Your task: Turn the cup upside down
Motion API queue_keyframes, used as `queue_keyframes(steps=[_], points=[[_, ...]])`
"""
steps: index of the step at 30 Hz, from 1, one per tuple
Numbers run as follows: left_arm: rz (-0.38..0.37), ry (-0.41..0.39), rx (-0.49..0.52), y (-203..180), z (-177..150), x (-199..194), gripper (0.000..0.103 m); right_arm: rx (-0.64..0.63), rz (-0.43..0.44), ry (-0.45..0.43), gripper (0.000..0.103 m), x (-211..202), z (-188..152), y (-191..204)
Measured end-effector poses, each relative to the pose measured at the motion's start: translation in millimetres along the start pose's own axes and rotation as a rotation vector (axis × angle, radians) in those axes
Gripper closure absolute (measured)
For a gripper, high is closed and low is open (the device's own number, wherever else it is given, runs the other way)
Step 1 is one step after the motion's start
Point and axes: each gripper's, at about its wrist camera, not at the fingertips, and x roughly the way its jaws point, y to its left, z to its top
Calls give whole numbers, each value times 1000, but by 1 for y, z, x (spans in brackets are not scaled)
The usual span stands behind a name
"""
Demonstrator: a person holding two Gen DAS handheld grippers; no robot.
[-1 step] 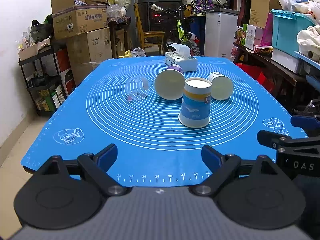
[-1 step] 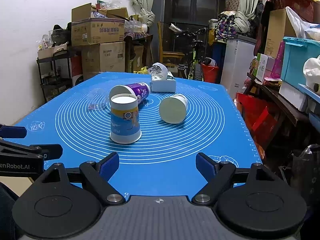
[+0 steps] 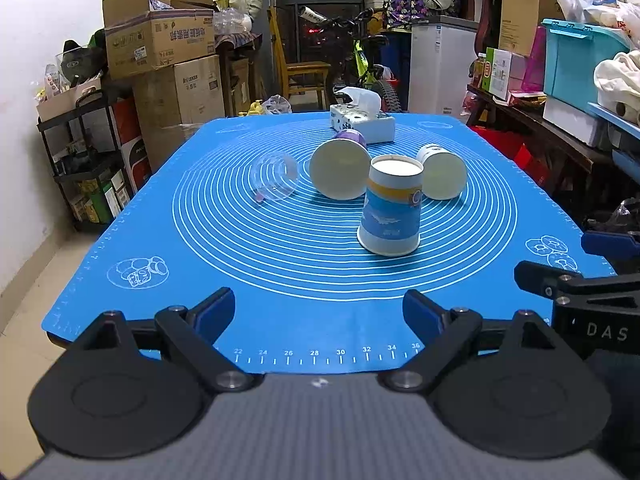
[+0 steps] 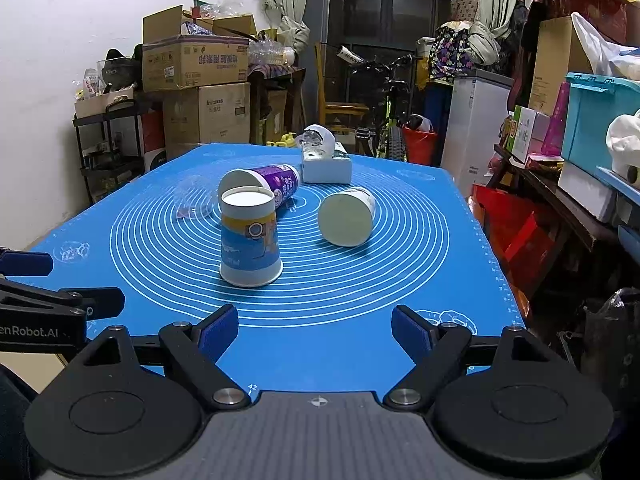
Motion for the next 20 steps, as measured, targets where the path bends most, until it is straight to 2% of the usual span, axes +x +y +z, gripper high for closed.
queue_keyframes(steps=[20], points=[[4,4,0,3,-2,0,12,3,-4,4,17,2,0,0]])
